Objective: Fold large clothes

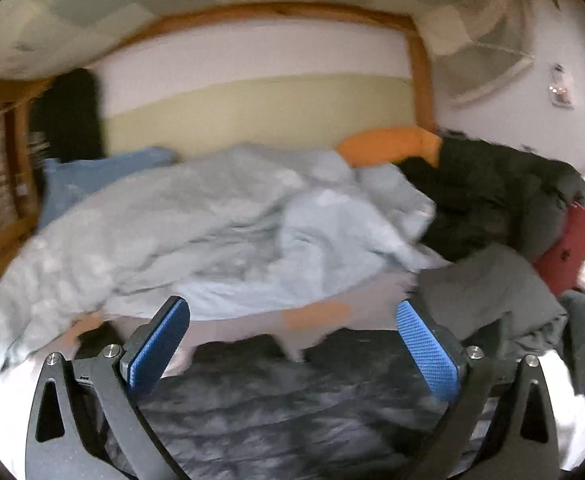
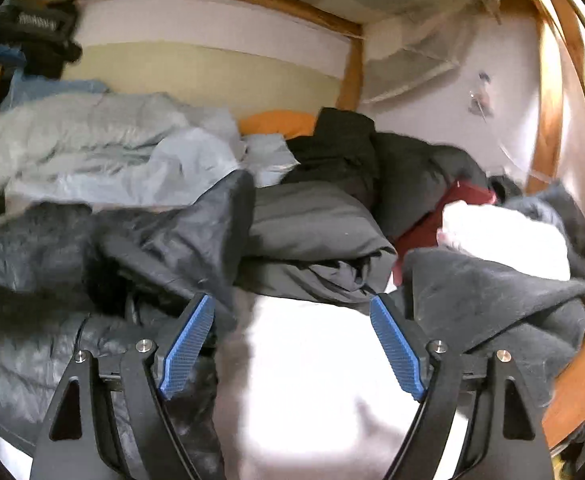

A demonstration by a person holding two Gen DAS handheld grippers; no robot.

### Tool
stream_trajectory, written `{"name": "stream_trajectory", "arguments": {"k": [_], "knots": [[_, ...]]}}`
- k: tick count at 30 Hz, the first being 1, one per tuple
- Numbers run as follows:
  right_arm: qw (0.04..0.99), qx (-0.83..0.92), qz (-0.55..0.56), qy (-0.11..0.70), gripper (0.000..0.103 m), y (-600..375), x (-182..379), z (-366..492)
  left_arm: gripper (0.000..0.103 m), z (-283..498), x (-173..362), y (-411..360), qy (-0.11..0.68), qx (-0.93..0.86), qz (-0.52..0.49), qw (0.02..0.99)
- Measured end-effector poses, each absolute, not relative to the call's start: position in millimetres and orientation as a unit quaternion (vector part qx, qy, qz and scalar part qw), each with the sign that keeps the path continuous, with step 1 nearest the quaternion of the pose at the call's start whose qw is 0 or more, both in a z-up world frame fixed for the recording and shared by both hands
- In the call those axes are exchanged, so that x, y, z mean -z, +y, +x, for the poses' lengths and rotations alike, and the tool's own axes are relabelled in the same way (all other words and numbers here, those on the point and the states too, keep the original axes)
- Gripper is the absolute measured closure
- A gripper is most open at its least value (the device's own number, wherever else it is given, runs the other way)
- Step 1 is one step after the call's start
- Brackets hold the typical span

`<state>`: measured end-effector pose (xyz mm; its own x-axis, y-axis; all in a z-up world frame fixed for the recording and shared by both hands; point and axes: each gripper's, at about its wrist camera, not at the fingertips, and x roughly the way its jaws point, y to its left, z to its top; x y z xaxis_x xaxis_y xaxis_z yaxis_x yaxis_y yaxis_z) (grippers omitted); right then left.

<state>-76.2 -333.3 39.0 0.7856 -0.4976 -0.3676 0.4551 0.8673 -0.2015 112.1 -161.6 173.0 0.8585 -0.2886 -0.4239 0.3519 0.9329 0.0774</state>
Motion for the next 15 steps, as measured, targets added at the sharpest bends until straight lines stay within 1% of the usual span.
{"name": "stream_trajectory", "arguments": {"k": [1, 3, 7, 10, 11, 13, 15], "knots": [[0.945, 0.250, -0.026, 0.210, 0.021, -342.4, -42.4, -78.8, 0.000, 118.0, -178.0, -171.5, 0.217, 0.182, 0.078, 0.956], [0.945, 0.245, -0.004, 0.215, 0.020, -352.3, -45.2, -80.1, 0.000, 123.2, -189.3, -191.6, 0.208, 0.194, 0.085, 0.955], [0.941, 0.251, -0.006, 0.226, 0.020, -366.7, -42.7, -74.4, 0.000, 127.7, -200.5, -233.2, 0.178, 0.198, 0.144, 0.953], [0.940, 0.247, 0.008, 0.235, 0.020, -378.0, -44.4, -71.3, 0.000, 136.4, -189.7, -251.1, 0.190, 0.212, 0.168, 0.944], [0.941, 0.241, 0.025, 0.236, 0.020, -384.0, -45.9, -72.4, 0.000, 139.9, -184.3, -255.5, 0.187, 0.203, 0.183, 0.943], [0.941, 0.232, 0.063, 0.237, 0.020, -395.4, -47.2, -74.9, 0.000, 136.3, -167.5, -259.3, 0.148, 0.166, 0.226, 0.948], [0.938, 0.226, 0.111, 0.239, 0.020, -406.7, -41.3, -73.5, 0.000, 142.3, -151.9, -255.5, 0.150, 0.159, 0.224, 0.950]]}}
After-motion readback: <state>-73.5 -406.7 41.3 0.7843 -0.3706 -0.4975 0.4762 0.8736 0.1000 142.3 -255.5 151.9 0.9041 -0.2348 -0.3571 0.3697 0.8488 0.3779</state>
